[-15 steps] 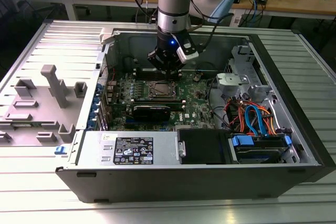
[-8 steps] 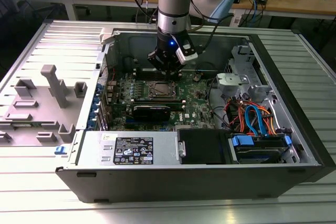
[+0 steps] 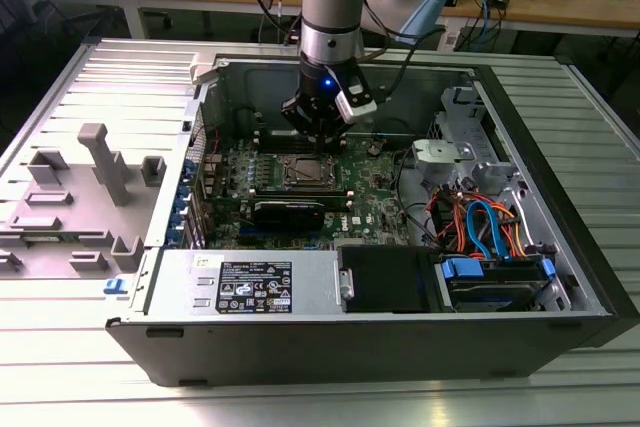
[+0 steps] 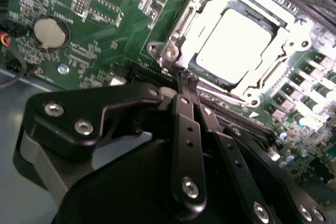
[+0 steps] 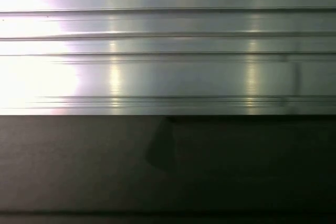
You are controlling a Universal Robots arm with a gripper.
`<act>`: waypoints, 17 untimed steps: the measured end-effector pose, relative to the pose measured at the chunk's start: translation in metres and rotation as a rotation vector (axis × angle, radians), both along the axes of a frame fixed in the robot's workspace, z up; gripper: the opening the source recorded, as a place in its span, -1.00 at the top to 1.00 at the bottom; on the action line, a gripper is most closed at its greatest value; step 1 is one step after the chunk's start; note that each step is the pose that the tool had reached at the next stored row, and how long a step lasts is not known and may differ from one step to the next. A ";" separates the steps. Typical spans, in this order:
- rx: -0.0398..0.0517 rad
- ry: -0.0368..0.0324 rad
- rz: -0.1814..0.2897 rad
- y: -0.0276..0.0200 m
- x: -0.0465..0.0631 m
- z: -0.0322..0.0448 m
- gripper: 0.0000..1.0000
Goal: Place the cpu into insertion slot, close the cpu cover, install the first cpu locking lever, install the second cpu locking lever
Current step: 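Install the first cpu locking lever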
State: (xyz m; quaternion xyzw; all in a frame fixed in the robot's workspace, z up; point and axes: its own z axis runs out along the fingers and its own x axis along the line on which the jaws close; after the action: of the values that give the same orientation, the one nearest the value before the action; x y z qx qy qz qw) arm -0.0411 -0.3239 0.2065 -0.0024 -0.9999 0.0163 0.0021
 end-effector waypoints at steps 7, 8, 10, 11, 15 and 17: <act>0.0013 -0.0008 -0.003 0.0006 0.000 0.0059 0.79; 0.0012 -0.0006 -0.003 0.0005 0.000 0.0068 0.79; 0.0012 -0.0007 -0.004 0.0005 0.000 0.0069 0.79; 0.0012 -0.0007 -0.005 0.0005 0.000 0.0069 0.79; 0.0014 -0.0013 -0.019 -0.0060 0.000 0.0039 0.79; 0.0014 -0.0013 -0.023 -0.0060 0.001 0.0020 0.79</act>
State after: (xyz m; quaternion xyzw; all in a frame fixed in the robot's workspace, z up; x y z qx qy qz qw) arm -0.0405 -0.3299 0.2085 -0.0137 -0.9998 0.0155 0.0016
